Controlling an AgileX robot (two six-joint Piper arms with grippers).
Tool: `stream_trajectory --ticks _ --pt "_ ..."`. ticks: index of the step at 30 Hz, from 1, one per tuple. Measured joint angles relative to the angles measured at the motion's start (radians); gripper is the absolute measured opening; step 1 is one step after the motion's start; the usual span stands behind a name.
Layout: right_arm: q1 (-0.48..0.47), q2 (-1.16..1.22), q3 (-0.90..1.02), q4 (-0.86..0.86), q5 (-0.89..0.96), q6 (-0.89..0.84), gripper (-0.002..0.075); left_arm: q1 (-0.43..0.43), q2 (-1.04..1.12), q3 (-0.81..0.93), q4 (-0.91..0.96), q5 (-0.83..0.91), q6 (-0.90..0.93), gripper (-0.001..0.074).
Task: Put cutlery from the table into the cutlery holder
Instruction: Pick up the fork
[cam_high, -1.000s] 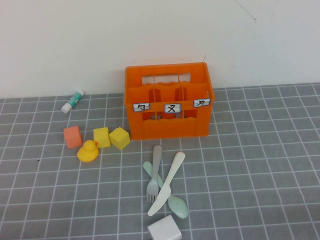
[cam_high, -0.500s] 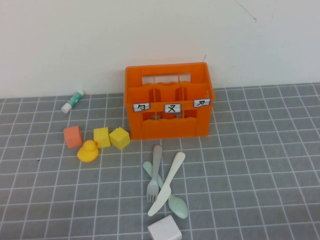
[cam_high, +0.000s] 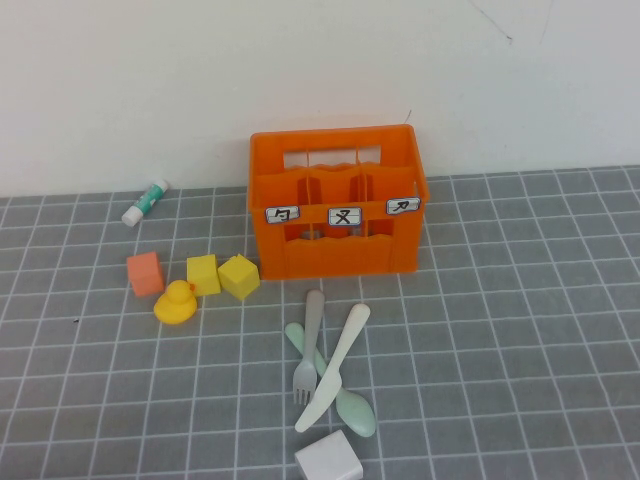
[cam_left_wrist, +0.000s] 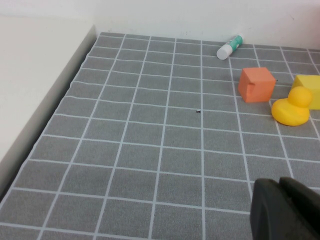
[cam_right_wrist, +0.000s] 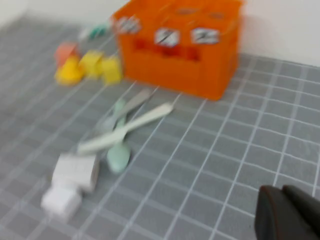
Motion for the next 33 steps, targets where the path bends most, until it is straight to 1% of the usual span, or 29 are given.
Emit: stream_trajectory --ticks 3,9,14,19,24,26,33 --pt "0.000 0.108 -0.108 0.000 0.097 -0.135 -0.0003 0.000 0.000 0.000 0.000 0.000 0.000 -0.0003" --pt "0.006 0.305 -0.285 0.000 0.179 -0.263 -0.0003 0.000 0.000 0.000 0.000 0.000 -0.002 -0.0003" --pt "0.031 0.480 -0.425 -0.002 0.256 -0.300 -0.0003 0.000 0.000 0.000 0.000 0.000 -0.002 -0.0003" --pt "0.085 0.675 -0.549 -0.042 0.358 -0.302 -0.0003 0.000 0.000 0.000 0.000 -0.002 -0.002 -0.0003" --pt "0.177 0.861 -0.661 -0.139 0.405 -0.226 -0.0003 0.000 0.000 0.000 0.000 -0.002 -0.002 -0.0003" --pt "0.237 0.939 -0.710 -0.210 0.412 -0.166 -0.0003 0.000 0.000 0.000 0.000 -0.002 -0.002 -0.0003" --pt "0.474 1.220 -0.910 -0.530 0.434 0.157 -0.0003 0.000 0.000 0.000 0.000 -0.002 -0.002 -0.0003"
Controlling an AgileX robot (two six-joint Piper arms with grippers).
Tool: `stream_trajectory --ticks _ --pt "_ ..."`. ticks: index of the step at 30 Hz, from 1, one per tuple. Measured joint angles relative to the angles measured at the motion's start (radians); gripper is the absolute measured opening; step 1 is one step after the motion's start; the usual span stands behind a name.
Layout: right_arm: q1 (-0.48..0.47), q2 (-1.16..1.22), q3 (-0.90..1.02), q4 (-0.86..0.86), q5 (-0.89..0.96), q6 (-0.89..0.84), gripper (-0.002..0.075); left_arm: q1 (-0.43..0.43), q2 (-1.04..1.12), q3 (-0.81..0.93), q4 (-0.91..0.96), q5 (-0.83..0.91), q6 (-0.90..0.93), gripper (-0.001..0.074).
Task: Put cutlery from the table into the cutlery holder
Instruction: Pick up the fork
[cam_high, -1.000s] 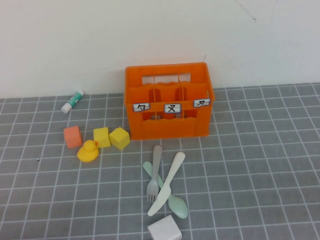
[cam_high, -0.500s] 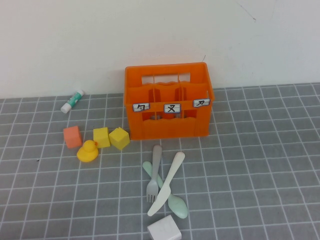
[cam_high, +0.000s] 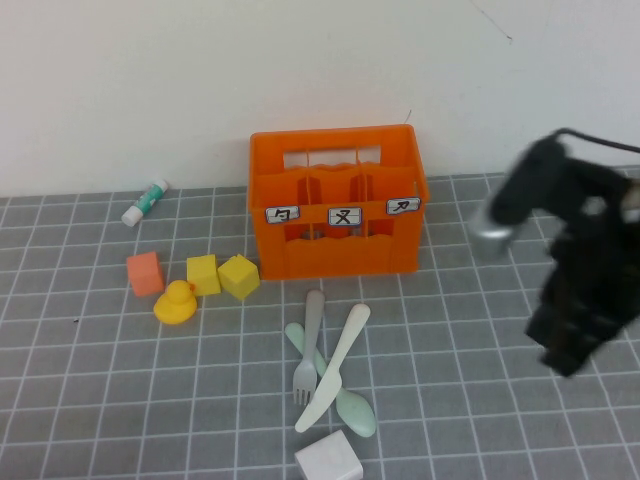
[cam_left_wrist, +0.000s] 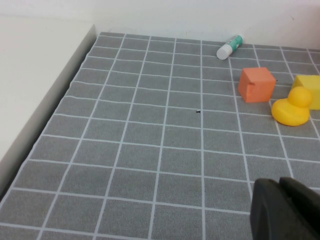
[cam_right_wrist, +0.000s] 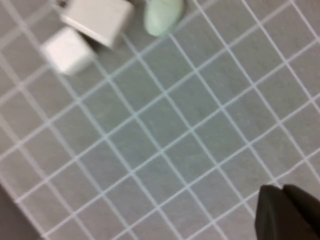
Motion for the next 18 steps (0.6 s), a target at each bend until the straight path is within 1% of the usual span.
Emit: stream_trajectory --ticks 3,6,12,18 --pt "0.079 0.124 -0.104 -0.104 0.040 0.096 -0.0003 0.000 0.000 0.000 0.000 0.000 0.000 -0.0003" --pt "0.135 0.241 -0.209 -0.162 0.086 0.144 -0.0003 0.000 0.000 0.000 0.000 0.000 0.000 -0.0003" --pt "0.190 0.434 -0.409 -0.172 0.103 0.198 -0.0003 0.000 0.000 0.000 0.000 0.000 0.000 -0.0003" --pt "0.238 0.566 -0.537 -0.172 0.106 0.255 -0.0003 0.000 0.000 0.000 0.000 0.000 0.002 -0.0003"
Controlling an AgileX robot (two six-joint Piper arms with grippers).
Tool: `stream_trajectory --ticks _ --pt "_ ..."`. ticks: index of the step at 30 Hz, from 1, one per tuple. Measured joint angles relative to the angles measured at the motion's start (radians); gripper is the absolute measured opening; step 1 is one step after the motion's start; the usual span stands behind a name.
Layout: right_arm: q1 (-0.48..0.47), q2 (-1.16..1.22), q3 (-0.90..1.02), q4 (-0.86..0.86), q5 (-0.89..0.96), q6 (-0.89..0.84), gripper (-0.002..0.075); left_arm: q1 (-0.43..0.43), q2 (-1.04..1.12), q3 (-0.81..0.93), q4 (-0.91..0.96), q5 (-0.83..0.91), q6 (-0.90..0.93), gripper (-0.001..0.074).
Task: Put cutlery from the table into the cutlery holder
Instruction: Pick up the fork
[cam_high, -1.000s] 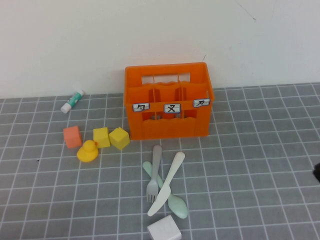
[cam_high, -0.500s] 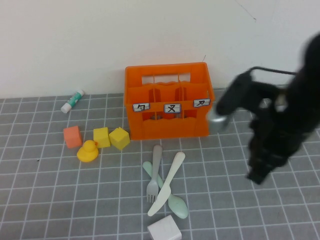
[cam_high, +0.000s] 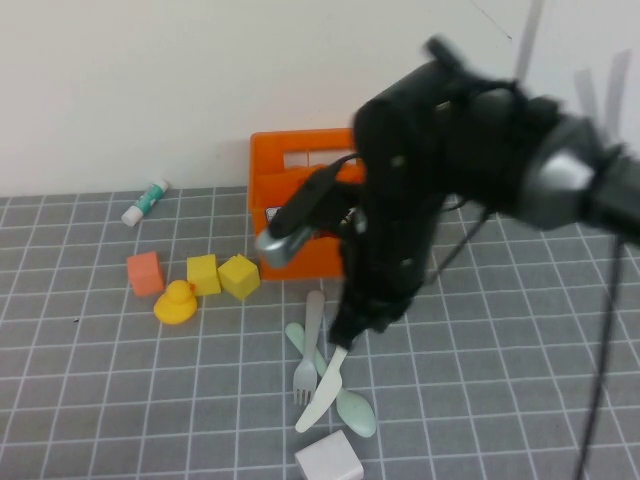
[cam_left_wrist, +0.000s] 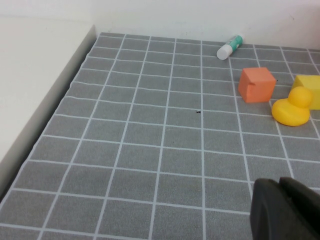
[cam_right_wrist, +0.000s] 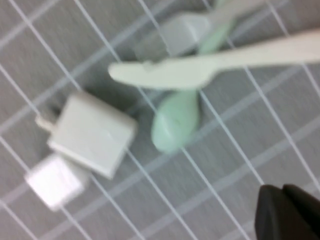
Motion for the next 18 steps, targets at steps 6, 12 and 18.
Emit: stream_trajectory --ticks 6,12,18 --pt "0.014 0.127 -0.103 0.017 0.000 0.113 0.0053 0.000 0.000 0.000 0.000 0.000 0.000 -0.0003" --pt "0.014 0.241 -0.210 0.020 -0.004 0.287 0.0275 0.000 0.000 0.000 0.000 0.000 0.000 -0.0003" --pt "0.014 0.323 -0.302 0.025 -0.090 0.465 0.0361 0.000 0.000 0.000 0.000 0.000 0.000 -0.0003"
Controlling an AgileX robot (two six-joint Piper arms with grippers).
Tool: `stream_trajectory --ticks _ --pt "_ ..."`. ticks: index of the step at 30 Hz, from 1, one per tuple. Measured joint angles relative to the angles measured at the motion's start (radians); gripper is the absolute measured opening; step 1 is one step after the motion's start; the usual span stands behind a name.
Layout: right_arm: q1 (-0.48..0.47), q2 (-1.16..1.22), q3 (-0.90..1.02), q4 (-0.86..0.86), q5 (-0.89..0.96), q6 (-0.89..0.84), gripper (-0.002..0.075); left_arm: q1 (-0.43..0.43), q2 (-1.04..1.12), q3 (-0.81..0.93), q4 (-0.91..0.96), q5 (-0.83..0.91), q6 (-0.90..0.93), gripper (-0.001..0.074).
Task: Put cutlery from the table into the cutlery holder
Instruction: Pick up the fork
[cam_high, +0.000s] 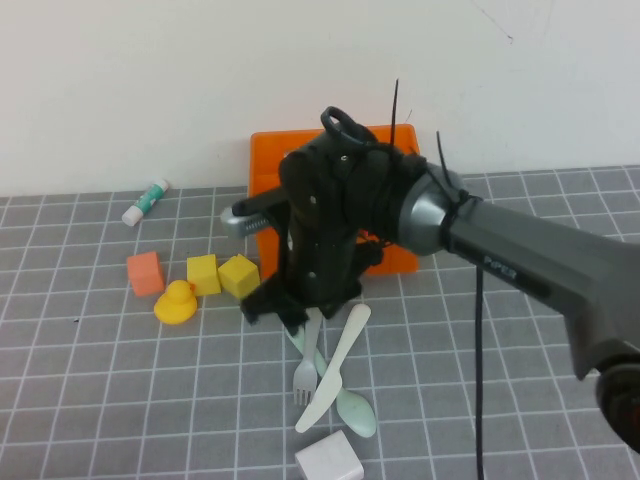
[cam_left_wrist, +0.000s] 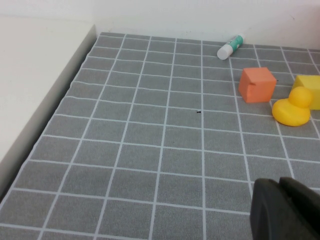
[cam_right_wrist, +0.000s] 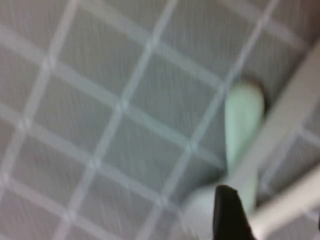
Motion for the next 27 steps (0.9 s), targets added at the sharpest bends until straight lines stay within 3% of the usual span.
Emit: stream_trajectory --ticks 10,27 --pt "-0.010 0.072 -0.022 0.002 -0.096 0.146 0.0371 0.000 0.000 0.000 0.000 0.000 0.000 -0.0003" --pt "-0.023 0.142 -0.029 0.022 -0.096 0.201 0.0367 0.000 0.000 0.000 0.000 -0.002 -0.002 -0.0003"
